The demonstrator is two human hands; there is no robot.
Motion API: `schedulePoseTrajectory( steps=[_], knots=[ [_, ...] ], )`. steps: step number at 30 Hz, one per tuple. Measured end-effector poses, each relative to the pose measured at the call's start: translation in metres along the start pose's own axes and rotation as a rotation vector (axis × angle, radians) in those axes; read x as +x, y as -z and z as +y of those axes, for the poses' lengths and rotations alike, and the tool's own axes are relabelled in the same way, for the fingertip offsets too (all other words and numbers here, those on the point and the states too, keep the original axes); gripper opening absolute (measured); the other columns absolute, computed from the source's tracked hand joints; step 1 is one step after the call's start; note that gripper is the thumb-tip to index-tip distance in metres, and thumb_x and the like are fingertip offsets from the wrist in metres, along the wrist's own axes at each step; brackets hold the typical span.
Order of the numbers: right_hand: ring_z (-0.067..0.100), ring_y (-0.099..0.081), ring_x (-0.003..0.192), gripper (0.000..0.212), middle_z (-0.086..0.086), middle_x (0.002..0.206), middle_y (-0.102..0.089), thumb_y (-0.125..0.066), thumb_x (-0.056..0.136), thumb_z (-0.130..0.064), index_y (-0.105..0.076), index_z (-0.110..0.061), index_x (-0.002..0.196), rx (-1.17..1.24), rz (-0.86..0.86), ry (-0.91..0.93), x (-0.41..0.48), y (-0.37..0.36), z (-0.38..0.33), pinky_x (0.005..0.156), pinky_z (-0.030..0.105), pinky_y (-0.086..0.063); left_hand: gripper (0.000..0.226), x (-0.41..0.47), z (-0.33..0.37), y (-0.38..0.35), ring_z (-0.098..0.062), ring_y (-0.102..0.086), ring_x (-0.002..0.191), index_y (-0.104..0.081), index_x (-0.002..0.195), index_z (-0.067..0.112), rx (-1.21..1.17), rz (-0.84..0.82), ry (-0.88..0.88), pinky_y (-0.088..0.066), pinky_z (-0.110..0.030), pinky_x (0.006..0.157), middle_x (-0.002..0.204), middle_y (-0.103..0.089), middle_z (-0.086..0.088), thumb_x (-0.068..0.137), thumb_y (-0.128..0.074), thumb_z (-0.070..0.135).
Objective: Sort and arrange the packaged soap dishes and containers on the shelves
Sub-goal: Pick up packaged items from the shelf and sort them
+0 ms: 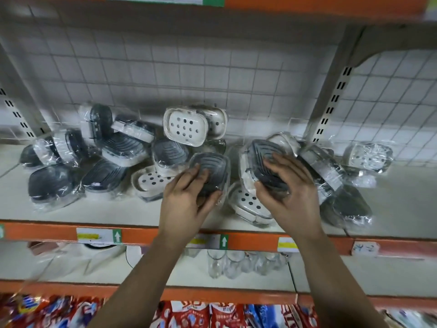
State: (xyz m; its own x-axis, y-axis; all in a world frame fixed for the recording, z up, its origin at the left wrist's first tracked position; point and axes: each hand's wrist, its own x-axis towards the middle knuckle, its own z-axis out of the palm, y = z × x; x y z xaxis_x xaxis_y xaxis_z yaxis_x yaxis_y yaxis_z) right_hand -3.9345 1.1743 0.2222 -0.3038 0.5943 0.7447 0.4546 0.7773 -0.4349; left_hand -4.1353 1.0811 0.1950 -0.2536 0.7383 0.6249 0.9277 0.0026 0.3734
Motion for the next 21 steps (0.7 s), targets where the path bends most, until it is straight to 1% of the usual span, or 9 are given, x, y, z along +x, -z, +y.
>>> schedulePoseTrajectory(
  steps=[5,8,10,14,18,21],
  knots=[
    [0.025,-0.053,0.126,0.043,0.005,0.126,-0.063,-0.066,0.083,-0.04,-0.069,-0.012,0.117,-0.021,0.009,-0.023,-0.039,0.047,0.013,0.103,0.045,-0.045,0.061,-0.035,0.045,0.001,-0.032,-0.059,0.117,-0.066,0.122,0.005,0.008,0.012,-0.066,-0.047,-0.045,0.099,0.131,-0.06,-0.014,0.091,-0.047,0.053],
    [0.026,-0.052,0.127,0.044,0.008,0.128,-0.063,-0.067,0.083,-0.038,-0.069,-0.012,0.117,-0.044,0.01,-0.039,-0.065,0.081,0.025,0.104,0.046,-0.045,0.056,-0.056,0.073,-0.005,-0.034,-0.06,0.114,-0.066,0.121,0.004,0.035,0.024,-0.132,-0.048,-0.045,0.097,0.13,-0.061,-0.014,0.091,-0.051,0.049],
    [0.029,-0.053,0.126,0.042,0.01,0.127,-0.063,-0.071,0.081,-0.034,-0.069,-0.011,0.117,-0.073,0.008,-0.039,-0.086,0.109,0.032,0.103,0.047,-0.046,0.054,-0.07,0.093,-0.008,-0.036,-0.06,0.113,-0.066,0.12,0.003,0.049,0.041,-0.159,-0.049,-0.048,0.096,0.129,-0.061,-0.015,0.091,-0.053,0.046],
    [0.031,-0.054,0.124,0.043,0.013,0.127,-0.063,-0.074,0.079,-0.029,-0.07,-0.008,0.116,-0.111,-0.006,-0.048,-0.123,0.172,0.041,0.103,0.043,-0.045,0.051,-0.094,0.132,-0.007,-0.041,-0.06,0.111,-0.067,0.118,-0.001,0.098,0.113,-0.142,-0.049,-0.05,0.096,0.126,-0.062,-0.02,0.092,-0.057,0.042],
    [0.032,-0.053,0.125,0.042,0.013,0.126,-0.064,-0.074,0.079,-0.029,-0.071,-0.007,0.115,-0.136,-0.039,-0.088,-0.167,0.24,0.05,0.106,0.041,-0.043,0.051,-0.124,0.175,-0.002,-0.046,-0.056,0.113,-0.065,0.119,-0.002,0.109,0.186,-0.057,-0.047,-0.055,0.096,0.127,-0.059,-0.023,0.092,-0.057,0.04],
    [0.033,-0.053,0.125,0.041,0.013,0.124,-0.065,-0.074,0.078,-0.028,-0.072,-0.006,0.113,-0.173,-0.053,-0.101,-0.201,0.284,0.063,0.107,0.04,-0.042,0.049,-0.153,0.208,-0.005,-0.043,-0.058,0.113,-0.064,0.121,0.0,0.085,0.238,-0.101,-0.046,-0.053,0.096,0.126,-0.06,-0.022,0.094,-0.059,0.04]
  ],
)
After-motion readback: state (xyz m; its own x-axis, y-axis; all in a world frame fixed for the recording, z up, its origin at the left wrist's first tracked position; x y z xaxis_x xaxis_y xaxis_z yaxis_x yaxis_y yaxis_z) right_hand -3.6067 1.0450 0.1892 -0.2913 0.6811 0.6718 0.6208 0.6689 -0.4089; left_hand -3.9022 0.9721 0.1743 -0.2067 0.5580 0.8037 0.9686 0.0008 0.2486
